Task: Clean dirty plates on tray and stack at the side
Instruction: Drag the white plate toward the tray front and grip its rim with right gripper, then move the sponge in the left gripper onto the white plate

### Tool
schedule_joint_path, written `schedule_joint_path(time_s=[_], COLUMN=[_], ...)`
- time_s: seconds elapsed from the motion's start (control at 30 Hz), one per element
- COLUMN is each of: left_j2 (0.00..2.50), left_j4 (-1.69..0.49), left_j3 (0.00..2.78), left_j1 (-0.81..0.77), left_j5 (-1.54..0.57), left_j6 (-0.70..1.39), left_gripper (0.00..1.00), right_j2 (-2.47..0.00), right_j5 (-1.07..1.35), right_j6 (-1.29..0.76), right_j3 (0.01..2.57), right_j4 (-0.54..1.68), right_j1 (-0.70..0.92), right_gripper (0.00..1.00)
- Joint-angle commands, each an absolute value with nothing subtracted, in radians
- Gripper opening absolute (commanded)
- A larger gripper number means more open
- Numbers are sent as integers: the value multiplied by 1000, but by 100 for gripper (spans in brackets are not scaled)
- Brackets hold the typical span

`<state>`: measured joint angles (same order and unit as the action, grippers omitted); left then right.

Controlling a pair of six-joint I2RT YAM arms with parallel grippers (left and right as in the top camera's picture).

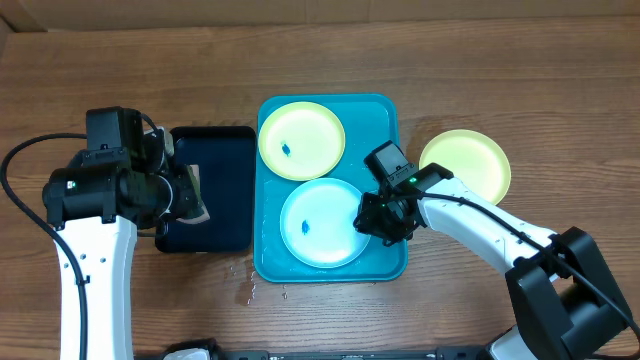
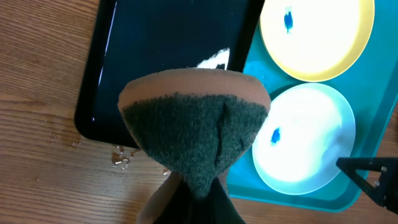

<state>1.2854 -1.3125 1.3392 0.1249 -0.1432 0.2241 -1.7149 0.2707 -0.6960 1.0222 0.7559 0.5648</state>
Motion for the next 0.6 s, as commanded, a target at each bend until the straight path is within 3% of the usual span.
schedule_joint_path(time_s=[0.0,0.13,0.23,0.57], left_j2=[1288,1288,1288,1288], left_j4=[-1309,-1309,-1308,-1308], left_j3=[1344,1344,1344,1344], left_j1=[116,116,116,117], left_j5=[-158,-158,-158,-157], left_j6=[194,194,194,194], left_gripper=[4,4,4,4], right_j2=[-1704,-1704,-1704,-1714], right_j5=[140,33,27,27], right_j6=[-711,-711,-711,-711], right_j3=[1021,1021,1021,1020], right_j4=[728,706,695,688], right_j1=[565,565,565,607], right_gripper=[39,39,35,34])
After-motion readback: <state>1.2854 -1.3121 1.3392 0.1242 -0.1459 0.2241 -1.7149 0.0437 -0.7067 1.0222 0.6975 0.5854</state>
